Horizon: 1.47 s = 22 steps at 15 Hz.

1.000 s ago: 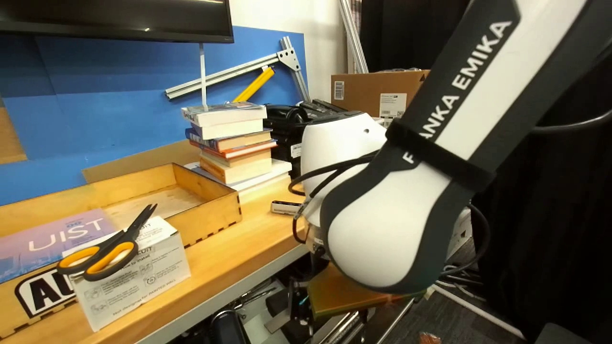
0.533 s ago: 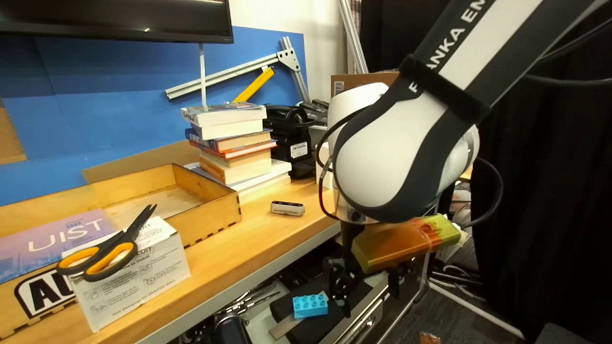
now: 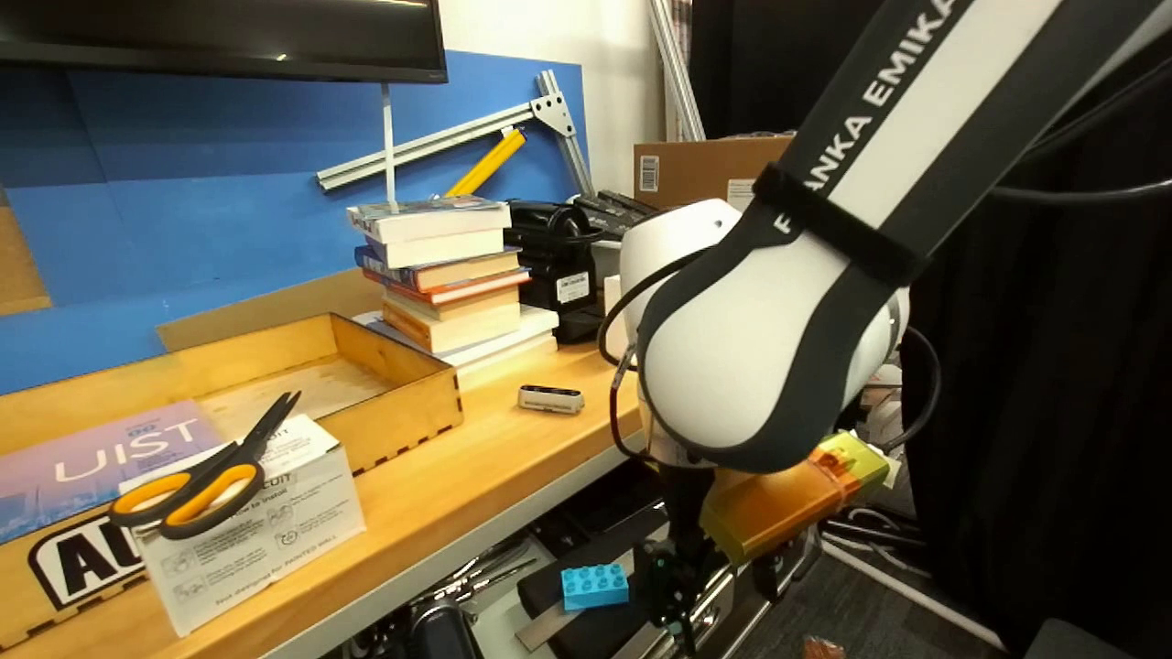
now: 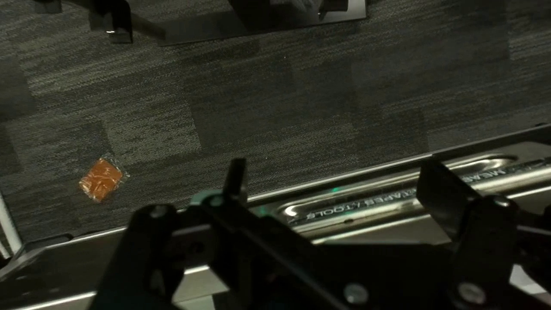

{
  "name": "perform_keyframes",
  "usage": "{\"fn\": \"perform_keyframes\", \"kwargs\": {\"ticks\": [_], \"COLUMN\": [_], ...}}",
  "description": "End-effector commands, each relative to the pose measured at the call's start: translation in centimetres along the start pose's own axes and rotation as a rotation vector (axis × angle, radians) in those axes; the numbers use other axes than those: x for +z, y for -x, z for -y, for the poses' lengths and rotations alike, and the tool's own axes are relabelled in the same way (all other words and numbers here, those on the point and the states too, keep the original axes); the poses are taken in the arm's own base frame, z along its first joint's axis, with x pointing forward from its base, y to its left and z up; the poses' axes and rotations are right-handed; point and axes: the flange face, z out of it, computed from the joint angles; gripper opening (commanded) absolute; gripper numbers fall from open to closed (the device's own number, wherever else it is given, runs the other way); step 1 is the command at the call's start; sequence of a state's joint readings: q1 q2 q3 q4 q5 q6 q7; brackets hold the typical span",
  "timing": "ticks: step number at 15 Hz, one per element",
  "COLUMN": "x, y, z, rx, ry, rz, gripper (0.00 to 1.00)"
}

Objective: Put the blue object in the drawer and close the drawer

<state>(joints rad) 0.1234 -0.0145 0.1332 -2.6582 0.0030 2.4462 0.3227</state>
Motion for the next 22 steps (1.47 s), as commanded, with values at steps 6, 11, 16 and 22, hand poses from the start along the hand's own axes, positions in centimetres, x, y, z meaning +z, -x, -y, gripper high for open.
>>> {"fn": "perform_keyframes", "kwargs": {"ticks": [6,11,16,22], "x": [1.8,0.3,-0.6,-2.0], "y": [-4.8,-9.0,-11.7,-10.6], "z": [2.0,3.9,6.2,7.2], "rx": [0.133,0.244,0.291,0.318], "ry": [-0.069,-0.059,-0.044,-0.059], "rz": [-0.145,-0.266,-0.325,-0.344], "gripper": [1.00,1.00,1.00,1.00]}}
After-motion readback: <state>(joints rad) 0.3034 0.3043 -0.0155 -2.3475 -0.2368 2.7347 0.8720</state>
